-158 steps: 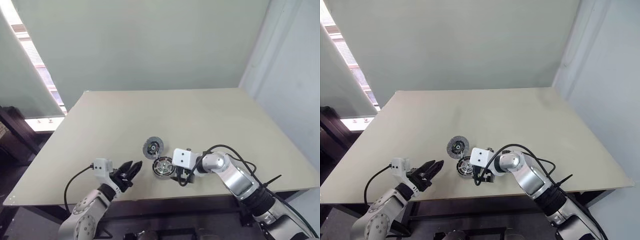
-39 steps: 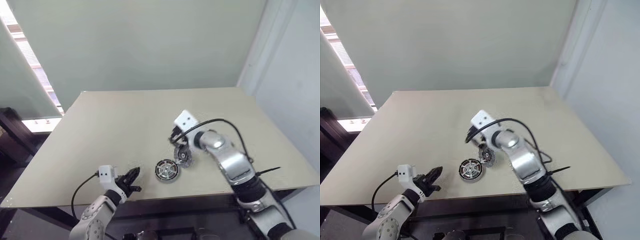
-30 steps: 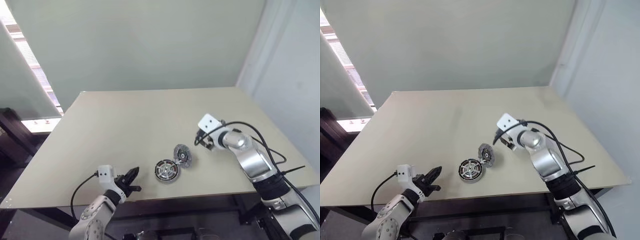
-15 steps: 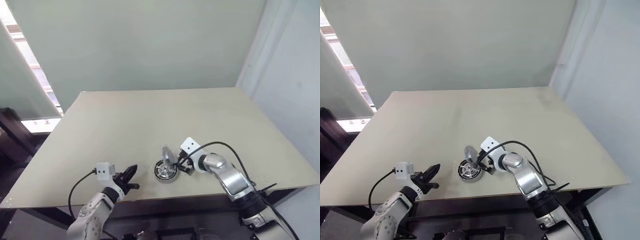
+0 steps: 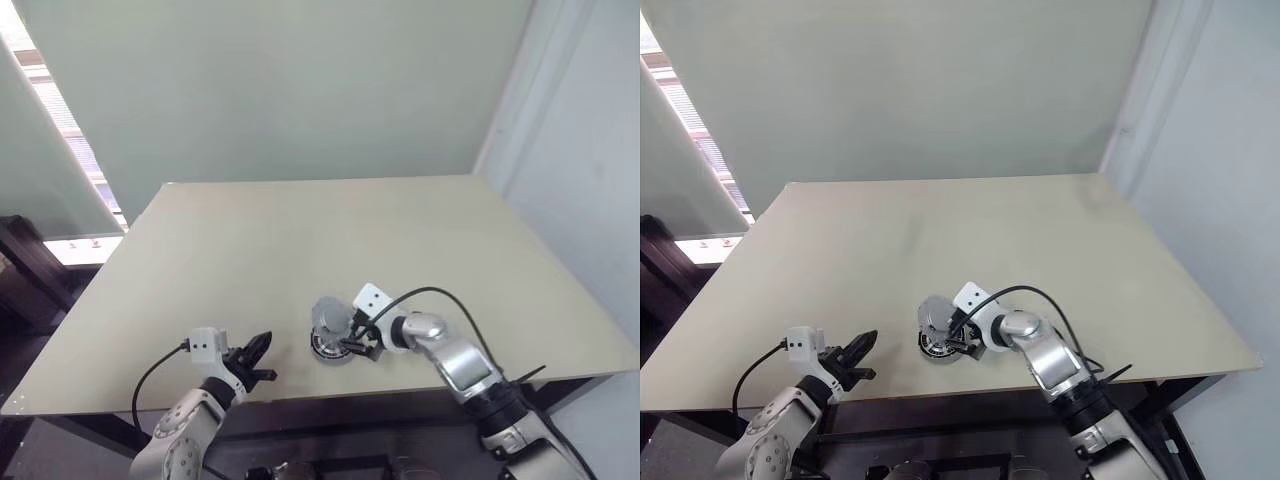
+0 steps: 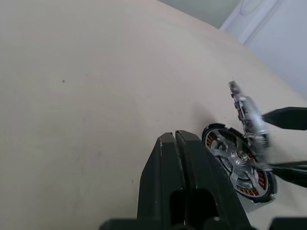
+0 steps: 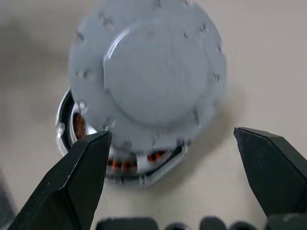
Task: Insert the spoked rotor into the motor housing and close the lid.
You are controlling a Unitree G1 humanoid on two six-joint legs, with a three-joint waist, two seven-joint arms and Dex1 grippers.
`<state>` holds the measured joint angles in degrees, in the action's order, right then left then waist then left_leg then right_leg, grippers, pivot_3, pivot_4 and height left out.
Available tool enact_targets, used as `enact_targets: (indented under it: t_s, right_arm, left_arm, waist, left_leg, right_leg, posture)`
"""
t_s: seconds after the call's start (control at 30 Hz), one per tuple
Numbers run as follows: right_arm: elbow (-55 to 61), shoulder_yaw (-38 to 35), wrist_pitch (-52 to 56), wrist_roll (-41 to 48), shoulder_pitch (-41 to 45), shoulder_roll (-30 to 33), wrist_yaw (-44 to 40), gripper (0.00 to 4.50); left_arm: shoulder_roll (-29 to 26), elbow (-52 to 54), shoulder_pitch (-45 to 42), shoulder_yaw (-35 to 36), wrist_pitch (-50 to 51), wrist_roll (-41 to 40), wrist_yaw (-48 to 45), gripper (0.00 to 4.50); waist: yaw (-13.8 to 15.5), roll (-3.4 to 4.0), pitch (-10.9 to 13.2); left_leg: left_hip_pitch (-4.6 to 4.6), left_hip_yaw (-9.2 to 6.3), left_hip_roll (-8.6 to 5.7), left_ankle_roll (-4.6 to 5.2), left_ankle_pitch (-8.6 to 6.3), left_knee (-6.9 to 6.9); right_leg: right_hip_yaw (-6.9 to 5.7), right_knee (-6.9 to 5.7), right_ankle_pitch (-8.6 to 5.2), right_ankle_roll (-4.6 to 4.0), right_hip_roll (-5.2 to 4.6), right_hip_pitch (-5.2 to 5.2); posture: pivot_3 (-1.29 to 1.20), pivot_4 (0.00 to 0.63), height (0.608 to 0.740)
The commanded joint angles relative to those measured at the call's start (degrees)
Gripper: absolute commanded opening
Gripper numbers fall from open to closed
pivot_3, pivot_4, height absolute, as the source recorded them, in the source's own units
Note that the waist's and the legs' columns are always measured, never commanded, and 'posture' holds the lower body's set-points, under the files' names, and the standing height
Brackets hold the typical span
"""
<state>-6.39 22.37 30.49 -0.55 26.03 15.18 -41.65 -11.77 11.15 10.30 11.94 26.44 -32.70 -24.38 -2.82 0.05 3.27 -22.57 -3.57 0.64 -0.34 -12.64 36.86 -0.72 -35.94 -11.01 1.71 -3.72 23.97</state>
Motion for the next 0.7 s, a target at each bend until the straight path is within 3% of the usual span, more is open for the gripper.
enact_targets:
  t_s: [0.03,0.37,0.7]
  right_arm:
    - [3.5,-2.7,-1.5,4.6,2.2,1.6,-5.9,4.50]
    - [-3.1,-9.3,-9.4,13.1,2.9,-1.6,-11.2,4.50]
    - [-15.9,-8.6,-17.8,11.5,6.1,-6.9,-12.0,4.50]
  left_arm:
    - [-0.4,2.4,-1.0,0.2,-0.6,-0.5,-0.1,0.01]
    - [-0.4,1.8,-1.8,-0.3,-0.4,-0.2,-0.4,0.01]
    - [-1.8,3.0,-1.5,0.1,0.5,-0.7,-0.8,0.01]
  waist:
    - [0.0,0.00,0.0]
    - [0.0,0.00,0.0]
    - [0.0,0.01,0.0]
  left_leg:
    - [0.01,-0.01,0.00,0.00,0.00,0.00]
    - [0.03,-0.01,0.00,0.00,0.00,0.01]
    - [0.05,-0.01,0.00,0.00,0.00,0.02]
  right_leg:
    - [0.00,-0.01,0.00,0.00,0.01,-0.02]
    - [-0.01,0.02,0.00,0.00,0.01,-0.08]
    - [0.00,-0.01,0.00,0.00,0.03,-0.09]
  posture:
    - [0.00,0.000,0.740]
    - [0.00,0.000,0.740]
    - [0.00,0.000,0.740]
